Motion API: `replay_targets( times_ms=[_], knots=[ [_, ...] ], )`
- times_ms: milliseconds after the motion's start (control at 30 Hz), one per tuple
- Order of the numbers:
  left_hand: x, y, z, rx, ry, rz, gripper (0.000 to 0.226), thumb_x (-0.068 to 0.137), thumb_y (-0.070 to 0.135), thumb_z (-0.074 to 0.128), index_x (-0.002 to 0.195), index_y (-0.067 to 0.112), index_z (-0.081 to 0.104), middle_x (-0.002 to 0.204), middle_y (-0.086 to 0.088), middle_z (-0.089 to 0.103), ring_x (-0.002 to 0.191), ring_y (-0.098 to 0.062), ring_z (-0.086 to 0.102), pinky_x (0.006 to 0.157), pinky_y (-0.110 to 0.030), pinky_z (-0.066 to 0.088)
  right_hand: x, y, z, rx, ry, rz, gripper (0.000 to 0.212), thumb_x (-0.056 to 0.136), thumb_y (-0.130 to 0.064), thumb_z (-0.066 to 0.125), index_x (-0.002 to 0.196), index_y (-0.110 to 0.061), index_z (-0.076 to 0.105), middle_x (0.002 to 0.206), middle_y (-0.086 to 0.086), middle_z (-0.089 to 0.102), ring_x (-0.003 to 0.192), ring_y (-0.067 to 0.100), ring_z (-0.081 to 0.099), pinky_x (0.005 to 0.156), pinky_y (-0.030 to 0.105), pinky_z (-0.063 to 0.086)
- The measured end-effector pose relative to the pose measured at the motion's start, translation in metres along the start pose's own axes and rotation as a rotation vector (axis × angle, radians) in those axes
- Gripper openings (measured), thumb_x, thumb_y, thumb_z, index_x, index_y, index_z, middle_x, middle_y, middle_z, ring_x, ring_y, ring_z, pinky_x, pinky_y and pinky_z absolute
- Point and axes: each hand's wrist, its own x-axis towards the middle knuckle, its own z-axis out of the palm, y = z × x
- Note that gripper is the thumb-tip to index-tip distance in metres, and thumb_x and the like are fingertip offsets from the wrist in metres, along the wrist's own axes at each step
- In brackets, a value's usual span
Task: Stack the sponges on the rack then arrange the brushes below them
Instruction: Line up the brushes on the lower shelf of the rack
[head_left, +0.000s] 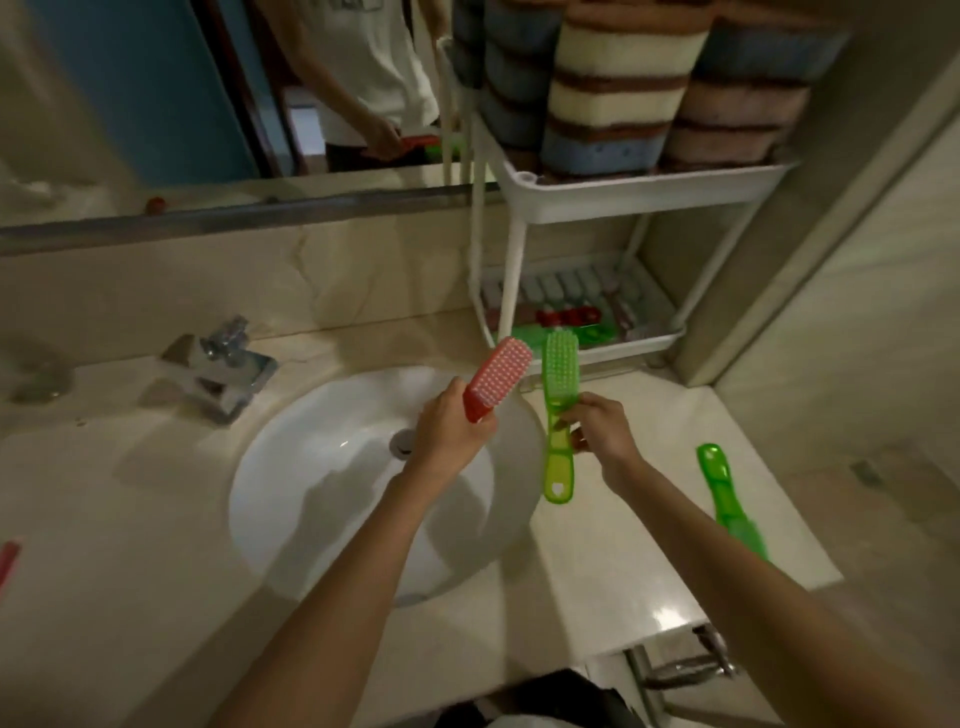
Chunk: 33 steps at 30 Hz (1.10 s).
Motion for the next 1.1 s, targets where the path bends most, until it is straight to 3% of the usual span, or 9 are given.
replay_targets(
  times_ms=[267,433,533,600,667,800,933,967,1100],
  knots=[
    [0.045,0.082,0.057,0.028,-0.016,0.083,0.033,0.085,0.019,0.060,0.113,0.005,0.052,0.107,-0.016,0.066,0.097,-0.031,0.063,0.070,-0.031,0.043,0.069,-0.018,-0.069,0.237,0.088,0.134,0.026,0.085,0.003,0.048,0.061,-0.007,0.050,0.058,0.008,0.048,0.050,0.015,0.046,0.045,0.023,0.045],
    [0.070,0.102,0.075,0.054,0.049,0.023,0.035,0.089,0.012,0.054,0.121,0.004,0.045,0.111,-0.017,0.062,0.099,-0.031,0.060,0.068,-0.025,0.037,0.118,-0.038,-0.080,0.450,0.015,0.244,0.024,0.088,0.009,0.044,0.067,-0.002,0.048,0.035,0.004,0.049,0.025,0.006,0.047,0.032,0.015,0.044],
    [0.081,0.100,0.082,0.066,0.095,0.005,0.040,0.092,0.013,0.050,0.129,0.005,0.037,0.115,-0.018,0.059,0.098,-0.032,0.060,0.068,-0.030,0.042,0.141,-0.052,-0.069,0.611,-0.020,0.285,0.010,0.088,0.013,0.046,0.090,0.004,0.050,0.063,0.013,0.051,0.039,0.015,0.057,0.032,0.014,0.043],
    [0.088,0.098,0.086,0.082,0.122,-0.024,0.044,0.093,0.013,0.048,0.133,0.006,0.032,0.115,-0.018,0.058,0.097,-0.033,0.060,0.070,-0.035,0.046,0.158,-0.058,-0.062,0.684,-0.019,0.307,0.028,0.087,0.015,0.047,0.110,-0.001,0.049,0.074,0.013,0.050,0.058,0.021,0.055,0.033,0.014,0.044],
    [0.094,0.097,0.089,0.106,0.168,-0.052,0.046,0.093,0.012,0.047,0.136,0.006,0.030,0.116,-0.020,0.058,0.097,-0.037,0.060,0.074,-0.040,0.049,0.174,-0.061,-0.058,0.712,-0.002,0.328,0.038,0.086,0.016,0.048,0.120,-0.001,0.048,0.082,0.014,0.052,0.064,0.021,0.054,0.033,0.016,0.046],
    [0.102,0.096,0.095,0.112,0.231,-0.052,0.051,0.094,0.011,0.046,0.140,0.003,0.025,0.118,-0.022,0.055,0.098,-0.038,0.059,0.077,-0.044,0.050,0.190,-0.064,-0.051,0.688,0.031,0.386,0.039,0.088,0.011,0.048,0.127,0.003,0.046,0.114,0.023,0.055,0.063,0.021,0.056,0.036,0.018,0.050],
    [0.108,0.099,0.099,0.102,0.242,-0.056,0.049,0.095,0.012,0.044,0.138,0.002,0.024,0.116,-0.020,0.055,0.096,-0.033,0.060,0.075,-0.039,0.051,0.197,-0.066,-0.039,0.745,0.006,0.445,0.010,0.089,0.009,0.051,0.096,0.003,0.053,0.105,0.022,0.056,0.061,0.019,0.056,0.050,0.021,0.056],
    [0.109,0.099,0.099,0.098,0.249,-0.060,0.047,0.095,0.012,0.044,0.137,0.001,0.025,0.116,-0.020,0.055,0.095,-0.032,0.060,0.075,-0.039,0.052,0.198,-0.066,-0.038,0.767,-0.015,0.453,0.010,0.090,0.008,0.050,0.096,0.001,0.053,0.109,0.022,0.058,0.061,0.017,0.055,0.053,0.020,0.056],
    [0.114,0.097,0.098,0.061,0.262,-0.106,0.042,0.095,0.013,0.043,0.132,0.002,0.027,0.116,-0.019,0.055,0.092,-0.030,0.062,0.071,-0.038,0.054,0.209,-0.057,-0.037,0.851,-0.144,0.441,0.044,0.093,0.008,0.039,0.136,0.007,0.032,0.142,0.022,0.040,0.072,0.012,0.052,0.066,0.019,0.056]
  ],
)
